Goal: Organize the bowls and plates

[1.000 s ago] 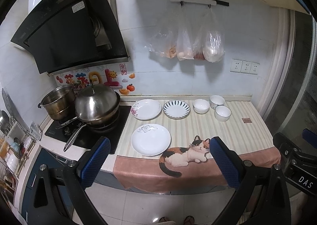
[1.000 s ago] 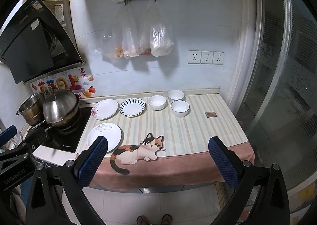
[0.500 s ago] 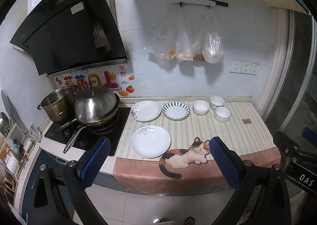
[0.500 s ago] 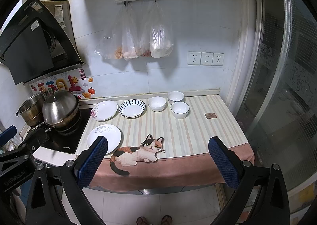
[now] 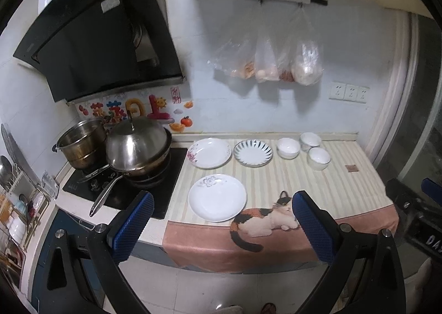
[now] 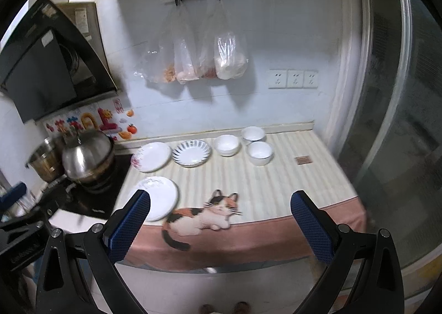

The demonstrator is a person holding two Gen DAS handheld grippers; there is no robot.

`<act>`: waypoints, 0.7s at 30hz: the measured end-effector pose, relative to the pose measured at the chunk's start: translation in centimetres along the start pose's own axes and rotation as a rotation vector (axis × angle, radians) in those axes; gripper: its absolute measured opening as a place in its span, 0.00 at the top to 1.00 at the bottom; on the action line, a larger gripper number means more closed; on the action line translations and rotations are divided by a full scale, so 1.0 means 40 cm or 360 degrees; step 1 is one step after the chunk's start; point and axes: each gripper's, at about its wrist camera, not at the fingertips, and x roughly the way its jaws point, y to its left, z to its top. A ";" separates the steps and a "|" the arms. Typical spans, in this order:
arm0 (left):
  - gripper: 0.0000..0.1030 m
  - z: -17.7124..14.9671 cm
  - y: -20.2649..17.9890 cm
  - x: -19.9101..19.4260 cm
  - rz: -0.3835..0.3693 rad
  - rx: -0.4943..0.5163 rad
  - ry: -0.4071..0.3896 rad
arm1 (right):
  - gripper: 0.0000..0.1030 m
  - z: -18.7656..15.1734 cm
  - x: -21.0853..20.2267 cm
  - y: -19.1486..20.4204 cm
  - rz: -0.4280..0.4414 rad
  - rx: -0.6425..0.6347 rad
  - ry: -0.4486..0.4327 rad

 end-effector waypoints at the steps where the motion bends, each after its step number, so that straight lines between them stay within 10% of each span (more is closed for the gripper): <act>1: 0.00 -0.005 0.017 0.031 0.0003 -0.0010 0.0015 | 0.00 -0.002 0.022 0.005 0.0027 0.0020 0.0010; 11: 0.00 -0.088 0.173 0.416 0.0033 -0.0150 0.0381 | 0.00 -0.073 0.421 0.091 0.0134 -0.0036 0.0419; 21: 0.03 -0.147 0.251 0.852 -0.0022 -0.0310 0.0733 | 0.00 -0.143 1.030 0.168 0.0353 -0.0056 0.0847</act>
